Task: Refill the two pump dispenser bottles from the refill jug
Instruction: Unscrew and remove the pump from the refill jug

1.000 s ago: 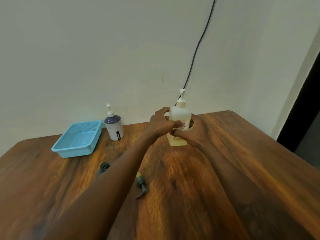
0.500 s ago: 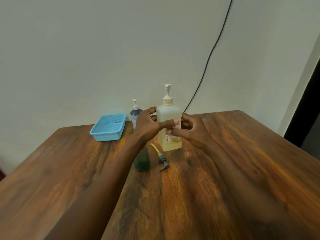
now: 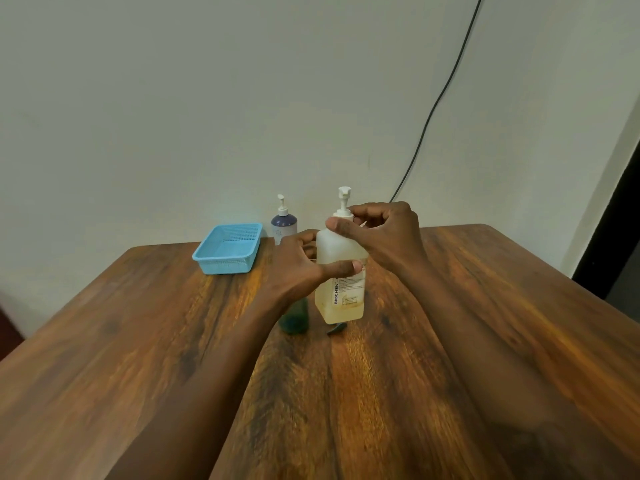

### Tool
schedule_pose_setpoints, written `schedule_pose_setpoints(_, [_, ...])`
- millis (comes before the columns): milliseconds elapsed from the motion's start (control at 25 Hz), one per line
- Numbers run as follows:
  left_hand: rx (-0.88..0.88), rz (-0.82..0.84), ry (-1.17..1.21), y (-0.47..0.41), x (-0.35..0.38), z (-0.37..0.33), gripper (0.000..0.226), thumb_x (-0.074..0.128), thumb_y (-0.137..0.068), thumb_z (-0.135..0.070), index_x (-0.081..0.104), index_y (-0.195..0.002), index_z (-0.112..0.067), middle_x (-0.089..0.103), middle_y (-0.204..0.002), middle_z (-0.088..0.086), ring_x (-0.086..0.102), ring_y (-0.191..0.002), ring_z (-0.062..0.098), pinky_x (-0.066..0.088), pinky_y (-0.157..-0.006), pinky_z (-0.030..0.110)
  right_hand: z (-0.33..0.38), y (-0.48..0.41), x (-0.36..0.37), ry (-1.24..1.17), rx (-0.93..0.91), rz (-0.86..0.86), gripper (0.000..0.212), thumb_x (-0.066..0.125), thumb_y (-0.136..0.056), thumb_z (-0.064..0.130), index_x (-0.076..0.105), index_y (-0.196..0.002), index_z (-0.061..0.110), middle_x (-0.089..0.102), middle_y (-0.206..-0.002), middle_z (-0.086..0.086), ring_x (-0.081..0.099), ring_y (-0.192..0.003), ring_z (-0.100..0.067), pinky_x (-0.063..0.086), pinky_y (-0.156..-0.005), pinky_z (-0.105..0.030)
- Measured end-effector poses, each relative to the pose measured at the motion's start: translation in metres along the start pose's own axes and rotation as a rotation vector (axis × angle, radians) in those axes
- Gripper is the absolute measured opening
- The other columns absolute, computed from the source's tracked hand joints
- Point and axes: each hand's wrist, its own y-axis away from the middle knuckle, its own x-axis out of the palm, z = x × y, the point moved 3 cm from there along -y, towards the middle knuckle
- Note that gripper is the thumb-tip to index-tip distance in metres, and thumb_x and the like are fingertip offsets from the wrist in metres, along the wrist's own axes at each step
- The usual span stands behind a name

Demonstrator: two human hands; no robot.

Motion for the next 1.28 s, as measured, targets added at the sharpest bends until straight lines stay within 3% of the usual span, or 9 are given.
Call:
schedule_pose_setpoints(280, [-0.008,0.214,0.168,0.008,-0.003,-0.001,0.073,0.093,-0.063,-0.045,0.065,-0.126,-0.022,0.077,-0.115,-0.003,0.075,-0.103,0.017,0.062,-0.089,0.042,-0.003,-0.004,0.001,-0.100,-0.064,0.211,0.025,0.079,-0.089,0.034,0.080,-0.105,0.016,0.079,-0.097,0.002,0.075,-0.087,-0.012,0.064,-0.076,-0.039])
schedule_pose_setpoints(440, [-0.004,0.242,0.191,0.014,-0.005,-0.002,0.062,0.092,-0.070,-0.031,0.066,-0.126,-0.020,0.078,-0.113,-0.001,0.076,-0.102,0.017,0.061,-0.091,0.045,-0.005,-0.002,-0.001,-0.265,0.025,0.419,0.037,0.072,-0.094,0.032,0.070,-0.128,0.017,0.074,-0.119,0.007,0.072,-0.110,-0.013,0.061,-0.090,-0.030])
schedule_pose_setpoints(560, [0.017,0.140,0.054,0.015,-0.001,-0.003,0.058,0.096,-0.065,-0.039,0.062,-0.112,-0.037,0.075,-0.109,-0.010,0.073,-0.098,0.005,0.061,-0.085,0.028,0.006,0.005,0.009,0.043,-0.009,0.307,0.055,0.077,-0.076,0.064,0.073,-0.115,0.026,0.071,-0.108,0.018,0.070,-0.095,-0.001,0.055,-0.076,-0.012])
schedule_pose_setpoints(760, [0.008,0.079,-0.019,0.017,0.004,0.003,0.094,0.092,-0.051,-0.063,0.062,-0.130,-0.022,0.073,-0.125,-0.005,0.072,-0.108,0.011,0.062,-0.091,0.036,0.014,0.006,0.011,0.242,-0.035,0.105,0.040,0.081,-0.074,0.062,0.069,-0.073,0.025,0.065,-0.069,0.015,0.061,-0.061,-0.001,0.047,-0.056,-0.015])
schedule_pose_setpoints(880, [0.000,0.094,0.056,0.017,0.000,0.003,0.070,0.098,-0.062,-0.042,0.067,-0.121,-0.023,0.076,-0.115,-0.006,0.074,-0.102,0.009,0.062,-0.090,0.039,0.009,0.005,0.007,-0.063,0.067,0.201,0.044,0.090,-0.074,0.040,0.075,-0.111,0.020,0.077,-0.092,0.010,0.074,-0.082,-0.004,0.063,-0.077,-0.026])
schedule_pose_setpoints(1000, [-0.023,0.099,0.085,0.018,-0.004,0.004,0.066,0.097,-0.064,-0.036,0.068,-0.121,-0.022,0.077,-0.114,-0.006,0.075,-0.100,0.008,0.063,-0.089,0.040,0.000,0.002,0.006,-0.406,0.192,0.415,0.074,0.083,-0.086,0.016,0.048,-0.151,0.019,0.075,-0.122,-0.001,0.072,-0.112,-0.013,0.060,-0.096,-0.040])
schedule_pose_setpoints(1080, [-0.022,0.083,0.084,0.019,-0.003,0.005,0.065,0.097,-0.064,-0.037,0.069,-0.120,-0.023,0.077,-0.113,-0.007,0.075,-0.100,0.008,0.063,-0.089,0.039,0.000,0.000,0.008,-0.337,0.173,0.473,0.080,0.081,-0.088,0.022,0.040,-0.156,0.026,0.067,-0.137,-0.001,0.065,-0.125,-0.013,0.056,-0.102,-0.037])
schedule_pose_setpoints(1200, [-0.008,0.039,0.059,0.019,-0.002,0.006,0.067,0.098,-0.062,-0.043,0.068,-0.119,-0.026,0.076,-0.114,-0.009,0.074,-0.101,0.007,0.062,-0.087,0.032,0.008,0.002,0.007,0.057,0.108,0.230,0.065,0.087,-0.072,0.056,0.065,-0.123,0.023,0.071,-0.115,0.007,0.067,-0.101,-0.005,0.058,-0.083,-0.021])
schedule_pose_setpoints(1280, [-0.009,0.029,0.052,0.018,-0.003,0.005,0.061,0.098,-0.061,-0.043,0.067,-0.113,-0.033,0.075,-0.113,-0.011,0.073,-0.099,0.005,0.062,-0.084,0.027,0.010,0.003,0.005,0.134,0.074,0.114,0.051,0.086,-0.072,0.057,0.071,-0.104,0.020,0.071,-0.096,0.008,0.068,-0.087,-0.009,0.058,-0.072,-0.020])
